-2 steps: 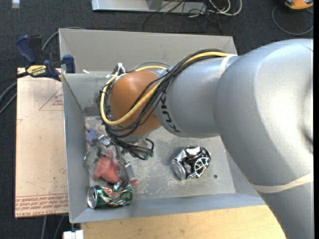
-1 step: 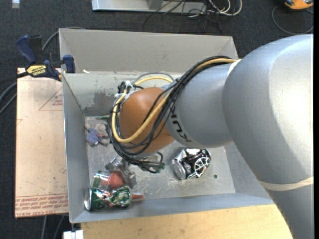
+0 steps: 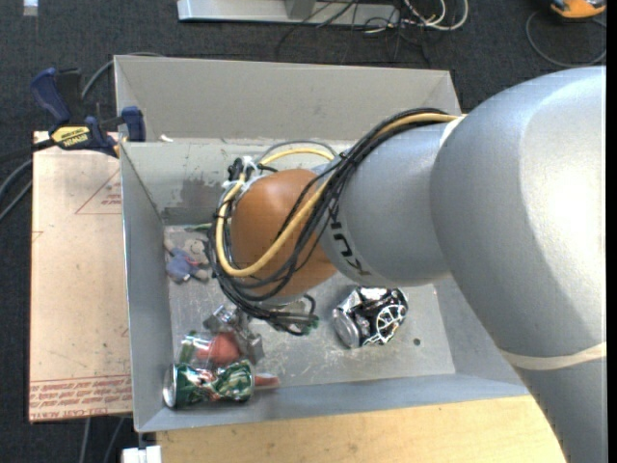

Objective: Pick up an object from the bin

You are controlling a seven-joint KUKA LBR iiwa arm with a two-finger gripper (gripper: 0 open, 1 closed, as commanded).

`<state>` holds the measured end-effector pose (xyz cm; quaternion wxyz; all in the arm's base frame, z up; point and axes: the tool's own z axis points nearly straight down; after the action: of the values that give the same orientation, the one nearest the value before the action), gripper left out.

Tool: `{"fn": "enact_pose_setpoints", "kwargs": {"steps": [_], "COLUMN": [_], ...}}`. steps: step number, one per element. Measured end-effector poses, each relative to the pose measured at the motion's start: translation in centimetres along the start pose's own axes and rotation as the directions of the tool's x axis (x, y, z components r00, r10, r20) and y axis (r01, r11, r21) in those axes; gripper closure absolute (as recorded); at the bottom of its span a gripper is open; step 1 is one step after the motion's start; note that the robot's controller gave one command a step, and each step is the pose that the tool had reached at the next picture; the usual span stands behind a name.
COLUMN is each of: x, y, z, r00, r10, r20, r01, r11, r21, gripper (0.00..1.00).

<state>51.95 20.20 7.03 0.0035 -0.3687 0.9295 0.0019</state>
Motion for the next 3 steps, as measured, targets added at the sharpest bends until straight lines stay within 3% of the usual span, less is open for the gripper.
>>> {"fn": "enact_pose_setpoints", "kwargs": {"steps": [2, 3], "x": [0.9, -0.9], "y": [-0.1, 0.3], "z": [0.0, 0.0], "r00": [0.997, 0.994], "r10": [-0.076, -0.106], "r20": [0.003, 0.005], "r01": [0.076, 0.106], "r11": [0.997, 0.994], "r21": [0.000, 0.001], "gripper": [1.00, 1.00]}}
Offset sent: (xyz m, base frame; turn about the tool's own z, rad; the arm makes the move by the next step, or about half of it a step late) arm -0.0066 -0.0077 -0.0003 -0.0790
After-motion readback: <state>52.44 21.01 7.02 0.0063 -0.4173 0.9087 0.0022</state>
